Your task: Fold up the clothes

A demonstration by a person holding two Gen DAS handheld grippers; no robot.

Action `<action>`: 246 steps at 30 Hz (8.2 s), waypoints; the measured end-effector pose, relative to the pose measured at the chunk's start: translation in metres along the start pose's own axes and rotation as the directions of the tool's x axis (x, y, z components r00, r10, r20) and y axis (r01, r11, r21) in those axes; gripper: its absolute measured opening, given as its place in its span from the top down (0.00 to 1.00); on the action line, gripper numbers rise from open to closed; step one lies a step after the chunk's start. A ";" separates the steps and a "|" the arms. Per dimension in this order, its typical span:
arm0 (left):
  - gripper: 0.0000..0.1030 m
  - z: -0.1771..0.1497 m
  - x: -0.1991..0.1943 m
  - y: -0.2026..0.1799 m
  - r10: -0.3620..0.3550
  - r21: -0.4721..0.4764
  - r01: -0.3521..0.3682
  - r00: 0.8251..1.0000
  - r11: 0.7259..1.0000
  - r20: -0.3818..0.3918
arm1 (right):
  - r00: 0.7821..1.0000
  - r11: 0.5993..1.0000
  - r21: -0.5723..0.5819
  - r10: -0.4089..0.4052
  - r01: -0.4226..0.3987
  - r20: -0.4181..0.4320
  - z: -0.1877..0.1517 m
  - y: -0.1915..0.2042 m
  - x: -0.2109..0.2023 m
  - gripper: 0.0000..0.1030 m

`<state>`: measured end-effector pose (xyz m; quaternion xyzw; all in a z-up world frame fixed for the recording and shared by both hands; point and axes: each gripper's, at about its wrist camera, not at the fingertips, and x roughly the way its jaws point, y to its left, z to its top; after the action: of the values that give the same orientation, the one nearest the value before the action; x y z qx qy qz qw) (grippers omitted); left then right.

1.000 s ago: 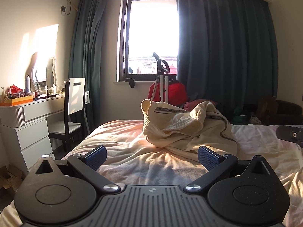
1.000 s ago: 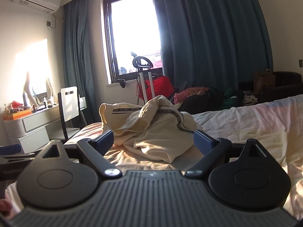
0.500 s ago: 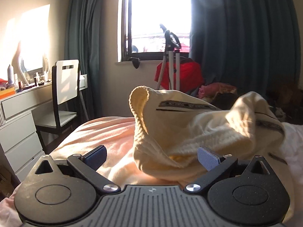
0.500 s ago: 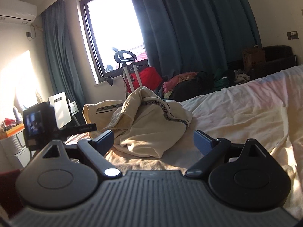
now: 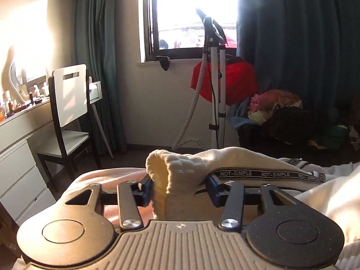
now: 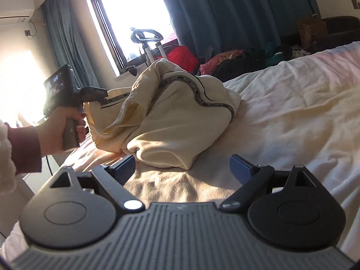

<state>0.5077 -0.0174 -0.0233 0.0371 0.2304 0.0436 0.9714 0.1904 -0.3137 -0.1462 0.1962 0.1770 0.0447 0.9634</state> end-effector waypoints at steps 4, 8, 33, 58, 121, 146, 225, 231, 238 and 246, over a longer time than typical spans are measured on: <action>0.74 0.017 -0.037 -0.025 -0.020 0.072 0.017 0.999 0.997 0.030 | 1.000 1.000 -0.006 -0.011 0.011 0.014 0.002 -0.003 0.005 0.11; 0.79 0.023 -0.107 -0.049 -0.043 0.178 0.029 0.996 0.984 0.078 | 0.996 0.998 -0.020 -0.055 0.057 0.074 0.007 -0.002 -0.010 0.10; 0.83 -0.123 -0.412 0.040 -0.319 -0.080 0.337 0.930 0.938 0.183 | 0.991 0.967 -0.243 0.050 -0.078 -0.121 -0.021 0.064 -0.102 0.10; 0.80 -0.223 -0.291 0.152 -0.261 -0.465 0.229 0.965 0.855 -0.003 | 0.967 0.975 -0.162 -0.180 0.151 -0.180 -0.053 0.053 -0.030 0.39; 0.78 -0.250 -0.279 0.158 -0.231 -0.666 0.124 0.970 0.735 -0.075 | 0.930 0.998 0.018 0.067 -0.065 -0.360 -0.043 0.053 -0.084 0.27; 0.73 -0.259 -0.263 0.158 -0.184 -0.622 0.071 0.975 0.780 -0.120 | 0.905 0.997 -0.073 -0.006 -0.028 -0.425 -0.063 0.061 -0.079 0.79; 0.07 -0.088 -0.303 0.222 -0.025 -0.358 0.015 0.999 0.934 -0.023 | 0.886 0.911 0.004 0.401 -0.412 -0.234 0.006 0.222 -0.112 0.15; 0.05 -0.102 -0.357 0.140 -0.143 -0.273 0.144 0.989 0.951 0.024 | 0.957 0.957 -0.095 0.263 -0.275 -0.121 0.035 0.144 -0.173 0.15; 0.03 -0.097 -0.344 0.061 -0.188 -0.208 0.182 0.982 0.961 -0.006 | 0.990 0.988 -0.061 0.142 -0.141 0.015 0.074 0.092 -0.182 0.15; 0.01 -0.071 -0.231 -0.009 -0.184 -0.175 0.183 0.983 0.967 0.012 | 0.999 1.000 0.003 0.016 -0.017 0.043 0.065 0.026 -0.141 0.15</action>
<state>0.2710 -0.0458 0.0152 -0.0703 0.2304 -0.0260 0.9702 0.0816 -0.3353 -0.0347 0.2004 0.1549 0.0480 0.9662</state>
